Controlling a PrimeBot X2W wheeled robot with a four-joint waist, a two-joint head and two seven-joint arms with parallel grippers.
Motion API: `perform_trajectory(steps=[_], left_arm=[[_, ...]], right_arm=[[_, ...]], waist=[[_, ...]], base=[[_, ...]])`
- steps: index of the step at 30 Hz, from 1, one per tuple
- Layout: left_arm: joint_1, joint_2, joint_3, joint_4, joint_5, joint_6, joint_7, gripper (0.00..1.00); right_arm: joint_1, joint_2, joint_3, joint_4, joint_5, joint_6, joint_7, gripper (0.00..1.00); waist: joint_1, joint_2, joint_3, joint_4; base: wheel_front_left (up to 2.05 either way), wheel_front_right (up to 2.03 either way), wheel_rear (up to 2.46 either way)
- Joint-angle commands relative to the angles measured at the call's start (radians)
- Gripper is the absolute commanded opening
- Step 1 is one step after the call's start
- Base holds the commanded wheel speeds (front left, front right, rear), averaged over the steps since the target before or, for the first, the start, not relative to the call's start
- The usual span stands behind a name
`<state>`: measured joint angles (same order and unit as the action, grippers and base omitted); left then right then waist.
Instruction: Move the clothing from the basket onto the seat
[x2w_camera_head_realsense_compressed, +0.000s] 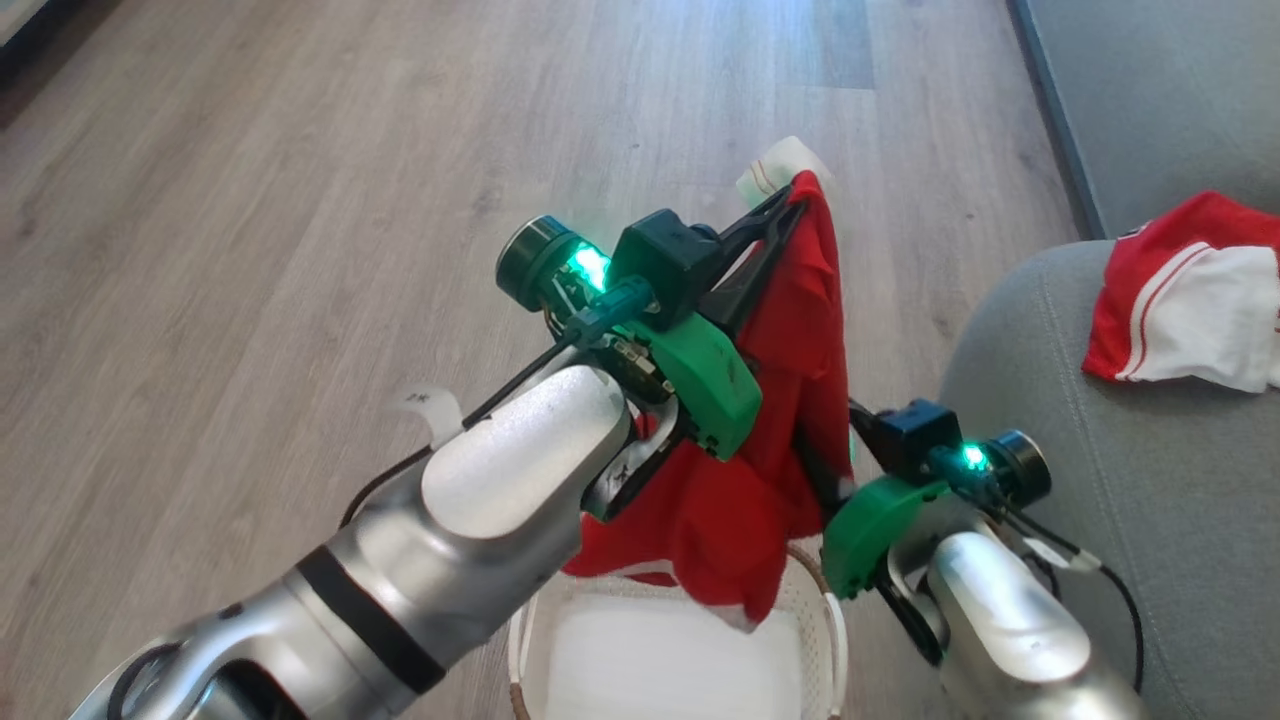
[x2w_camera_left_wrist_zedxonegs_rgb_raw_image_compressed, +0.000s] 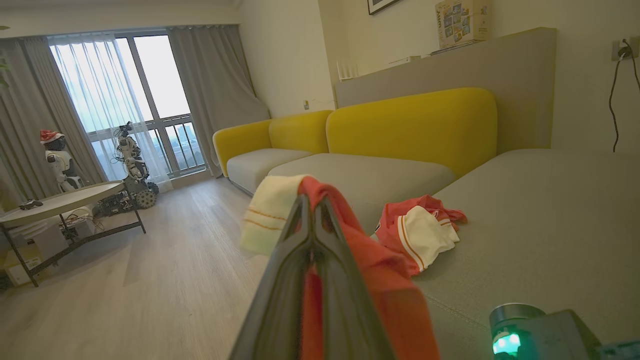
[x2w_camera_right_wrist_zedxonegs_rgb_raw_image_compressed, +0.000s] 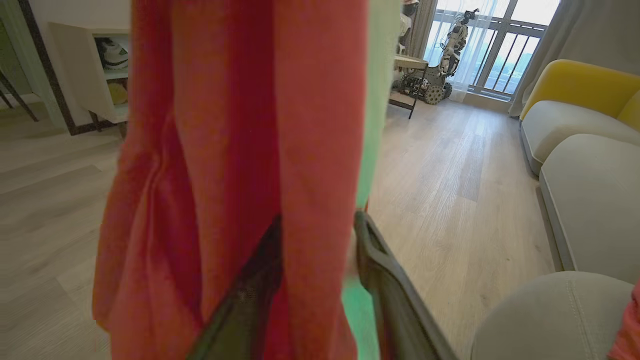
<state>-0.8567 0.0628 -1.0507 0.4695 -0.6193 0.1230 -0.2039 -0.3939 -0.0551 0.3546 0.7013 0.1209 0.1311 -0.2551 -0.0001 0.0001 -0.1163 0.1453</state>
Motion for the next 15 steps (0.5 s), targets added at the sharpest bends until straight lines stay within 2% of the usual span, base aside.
perform_trajectory(steps=[1, 11, 13, 14, 15], left_arm=[[-0.076, 0.017, 0.041, -0.029, 0.002, 0.006, 0.001, 0.00], [0.006, 0.069, 0.066, -0.002, -0.038, 0.030, -0.009, 0.00], [0.028, 0.083, 0.060, 0.010, -0.037, 0.034, -0.012, 0.35], [0.042, 0.085, 0.061, 0.012, -0.041, 0.036, -0.016, 0.79], [0.058, 0.085, 0.065, 0.014, -0.050, 0.036, -0.019, 1.00]], right_arm=[[-0.071, 0.005, 0.016, -0.029, 0.010, 0.000, -0.007, 0.00], [-0.079, 0.005, -0.044, -0.099, 0.007, 0.000, -0.007, 0.00], [-0.084, 0.004, -0.059, -0.120, -0.005, 0.000, -0.007, 0.00], [-0.086, 0.002, -0.066, -0.131, -0.010, 0.000, -0.007, 0.00], [-0.088, -0.001, -0.073, -0.141, -0.015, 0.000, -0.007, 0.00]], waist=[[0.0001, -0.0001, 0.000, 0.005], [0.0001, -0.0001, 0.002, -0.024], [0.0001, -0.0001, 0.005, -0.039], [0.0001, -0.0001, 0.006, -0.047], [0.0001, -0.0001, 0.008, -0.054]], base=[[0.00, 0.00, 0.00], [0.00, 0.00, 0.00], [0.00, 0.00, 0.00], [0.00, 0.00, 0.00], [0.00, 0.00, 0.00]])
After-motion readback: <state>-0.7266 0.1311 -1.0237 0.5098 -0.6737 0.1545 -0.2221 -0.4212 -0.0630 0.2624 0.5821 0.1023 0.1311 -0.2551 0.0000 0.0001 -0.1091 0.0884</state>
